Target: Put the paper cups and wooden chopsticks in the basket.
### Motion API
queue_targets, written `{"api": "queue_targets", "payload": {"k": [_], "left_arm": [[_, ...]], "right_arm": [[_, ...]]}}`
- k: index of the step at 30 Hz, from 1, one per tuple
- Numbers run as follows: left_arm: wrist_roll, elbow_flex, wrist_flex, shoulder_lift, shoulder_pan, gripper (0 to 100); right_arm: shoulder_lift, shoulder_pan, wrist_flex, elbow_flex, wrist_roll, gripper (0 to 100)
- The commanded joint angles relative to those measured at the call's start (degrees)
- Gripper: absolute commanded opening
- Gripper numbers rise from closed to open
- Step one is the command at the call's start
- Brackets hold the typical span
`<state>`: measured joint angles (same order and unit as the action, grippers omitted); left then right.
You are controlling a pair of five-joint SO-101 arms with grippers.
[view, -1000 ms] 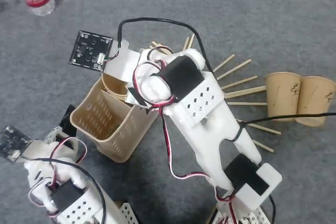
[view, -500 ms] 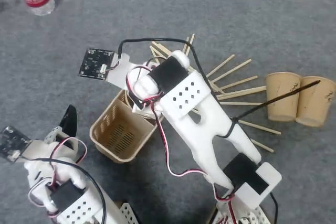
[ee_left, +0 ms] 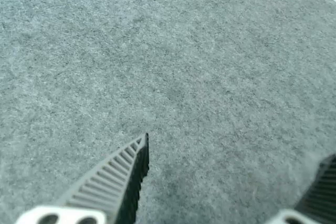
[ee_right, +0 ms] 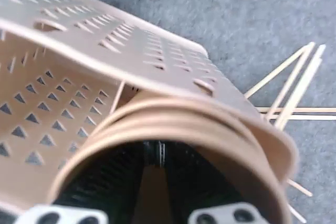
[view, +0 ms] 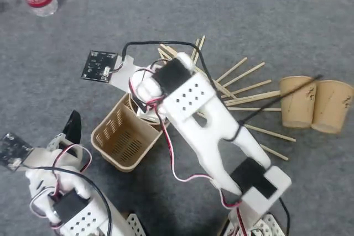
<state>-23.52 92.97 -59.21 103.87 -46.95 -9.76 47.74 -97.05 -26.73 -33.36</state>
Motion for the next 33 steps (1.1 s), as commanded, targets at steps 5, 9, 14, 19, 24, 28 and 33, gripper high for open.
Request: {"api": "queue_targets", "payload": {"k": [5, 9, 14, 19, 24, 28, 33], "left_arm": [[0.88, -0.13, 1.49, 0.53, 0.35, 44], [0.88, -0.13, 1.49, 0.53, 0.35, 44], [0.88, -0.13, 1.49, 0.53, 0.35, 44], [0.88, -0.13, 1.49, 0.53, 0.35, 44], [0.88, -0.13, 1.49, 0.53, 0.35, 44], [0.88, -0.13, 1.49, 0.53, 0.35, 44], [0.88, -0.13, 1.49, 0.53, 0.35, 44]], "right_arm": [[-7.25, -0.31, 1.27, -0.18, -2.64, 0.7], [-10.07, -0.31, 1.63, -0.26, -3.52, 0.7], [-13.23, -1.19, 3.30, 0.00, -3.52, 0.7], [-16.57, -2.68, 4.79, 0.00, -3.52, 0.7], [-18.86, -3.12, 6.29, -0.09, -3.52, 0.7], [-20.09, -3.21, 7.16, -0.09, -3.60, 0.7], [-17.10, -3.12, 5.32, -2.99, -3.60, 0.7]]}}
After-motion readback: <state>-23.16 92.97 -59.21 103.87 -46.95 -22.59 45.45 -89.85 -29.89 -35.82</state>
